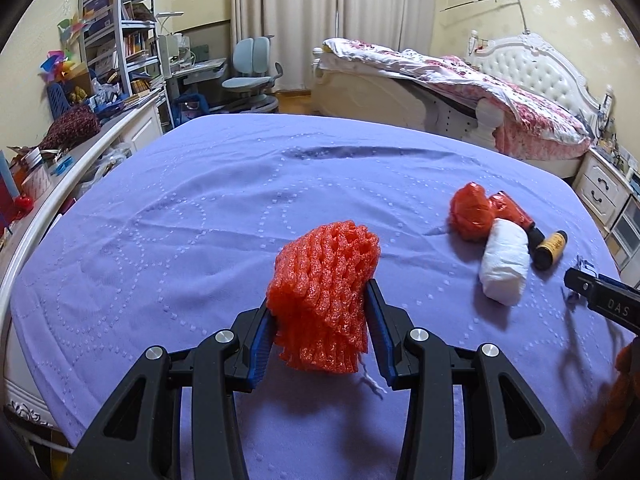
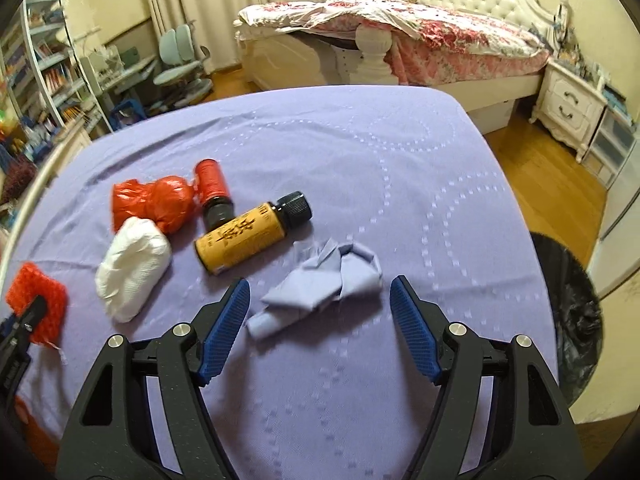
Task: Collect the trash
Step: 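Grasp the light blue cloth with the right gripper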
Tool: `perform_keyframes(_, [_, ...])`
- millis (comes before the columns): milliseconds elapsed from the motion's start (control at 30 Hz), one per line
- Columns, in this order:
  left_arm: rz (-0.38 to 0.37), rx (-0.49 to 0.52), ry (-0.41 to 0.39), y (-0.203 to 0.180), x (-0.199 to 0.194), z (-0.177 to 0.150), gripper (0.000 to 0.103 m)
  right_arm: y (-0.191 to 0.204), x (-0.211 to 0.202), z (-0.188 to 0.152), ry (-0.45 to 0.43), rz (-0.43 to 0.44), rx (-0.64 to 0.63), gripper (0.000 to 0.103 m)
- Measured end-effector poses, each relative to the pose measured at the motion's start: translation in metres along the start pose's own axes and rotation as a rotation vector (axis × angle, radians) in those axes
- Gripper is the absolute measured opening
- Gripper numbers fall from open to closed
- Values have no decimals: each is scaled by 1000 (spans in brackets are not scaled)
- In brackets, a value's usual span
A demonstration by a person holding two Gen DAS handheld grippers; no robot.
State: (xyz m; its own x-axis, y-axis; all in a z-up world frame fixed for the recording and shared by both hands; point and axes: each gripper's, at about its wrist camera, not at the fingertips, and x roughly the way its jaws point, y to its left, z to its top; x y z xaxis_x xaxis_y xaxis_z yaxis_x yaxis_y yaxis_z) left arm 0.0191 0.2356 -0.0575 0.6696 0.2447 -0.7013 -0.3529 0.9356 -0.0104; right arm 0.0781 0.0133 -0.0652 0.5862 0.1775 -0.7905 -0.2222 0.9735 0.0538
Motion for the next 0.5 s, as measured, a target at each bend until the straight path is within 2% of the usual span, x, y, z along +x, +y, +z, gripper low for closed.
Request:
perform_keyframes(233, [-4,3,-2,1,3,2,43,-17,-11,-14,17,-49,-57,71])
perform_keyframes(500, [-13,-9,3,2,5,2,43,-29,-14,-13,15,-27,-61,70])
